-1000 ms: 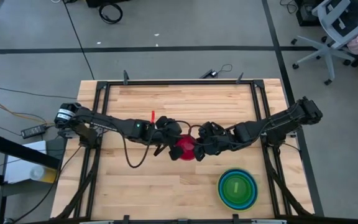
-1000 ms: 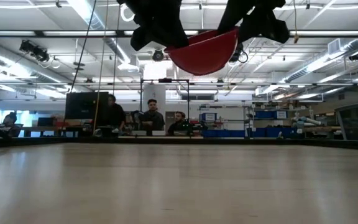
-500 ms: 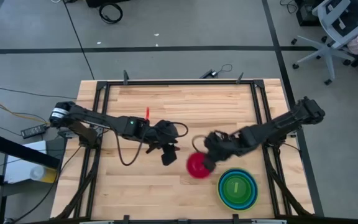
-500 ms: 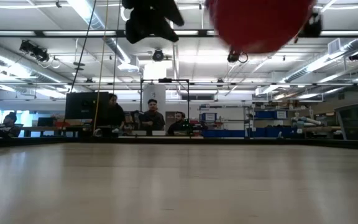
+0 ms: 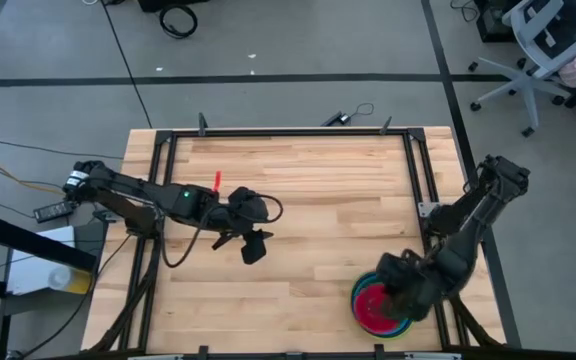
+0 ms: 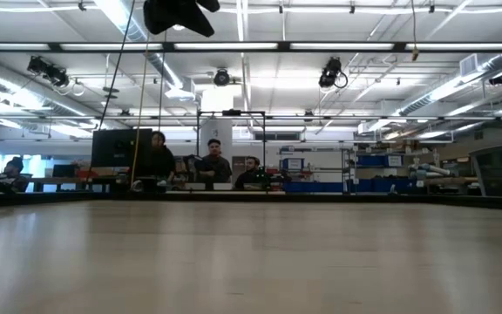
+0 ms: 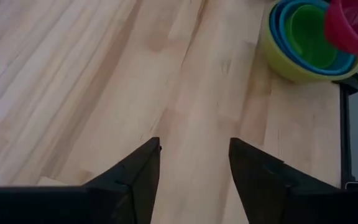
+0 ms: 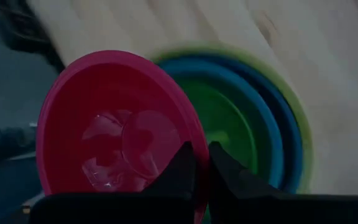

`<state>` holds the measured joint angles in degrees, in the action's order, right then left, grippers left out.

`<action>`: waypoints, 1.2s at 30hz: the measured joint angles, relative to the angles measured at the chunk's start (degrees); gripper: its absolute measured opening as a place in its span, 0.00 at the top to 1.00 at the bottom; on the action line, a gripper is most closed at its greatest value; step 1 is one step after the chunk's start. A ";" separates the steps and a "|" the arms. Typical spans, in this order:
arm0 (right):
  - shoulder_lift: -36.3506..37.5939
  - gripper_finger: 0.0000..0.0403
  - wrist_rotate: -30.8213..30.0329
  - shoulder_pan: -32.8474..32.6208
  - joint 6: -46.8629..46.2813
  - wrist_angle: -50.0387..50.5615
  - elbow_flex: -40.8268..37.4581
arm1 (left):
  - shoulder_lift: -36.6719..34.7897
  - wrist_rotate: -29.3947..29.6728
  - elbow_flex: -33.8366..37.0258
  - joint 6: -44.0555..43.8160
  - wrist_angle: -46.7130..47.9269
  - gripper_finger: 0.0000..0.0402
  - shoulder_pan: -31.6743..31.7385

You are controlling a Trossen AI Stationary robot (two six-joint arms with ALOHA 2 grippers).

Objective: Nest bowls inside each other
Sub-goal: Stack the red bowl on top of the green bowl, then return to Home Position

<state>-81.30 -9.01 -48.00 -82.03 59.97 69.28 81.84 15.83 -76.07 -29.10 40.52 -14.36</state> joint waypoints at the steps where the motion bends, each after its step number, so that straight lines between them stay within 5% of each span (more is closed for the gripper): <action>1: -0.06 0.95 -0.14 -1.06 -1.84 0.31 -0.70 | 0.10 0.07 0.02 -0.01 0.05 0.53 0.01; 12: -0.12 0.94 -0.68 -5.60 -14.40 -5.06 -11.00 | 0.37 0.50 0.04 1.26 -2.25 0.53 2.21; 18: -0.13 0.76 -3.67 -5.98 -15.94 -12.77 -14.88 | 0.37 0.48 0.04 0.63 -2.27 0.53 2.26; 26: -0.10 0.56 -3.17 -5.98 -19.96 -5.60 -13.85 | 0.25 0.42 0.06 0.30 -2.22 0.53 2.16; 36: -0.04 0.56 -9.86 -5.95 -11.02 4.67 -3.28 | -1.75 0.31 0.11 2.07 -2.40 0.53 4.03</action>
<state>-81.34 -18.87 -53.95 -93.05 64.63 66.00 80.09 16.14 -75.96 -27.02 38.12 -10.33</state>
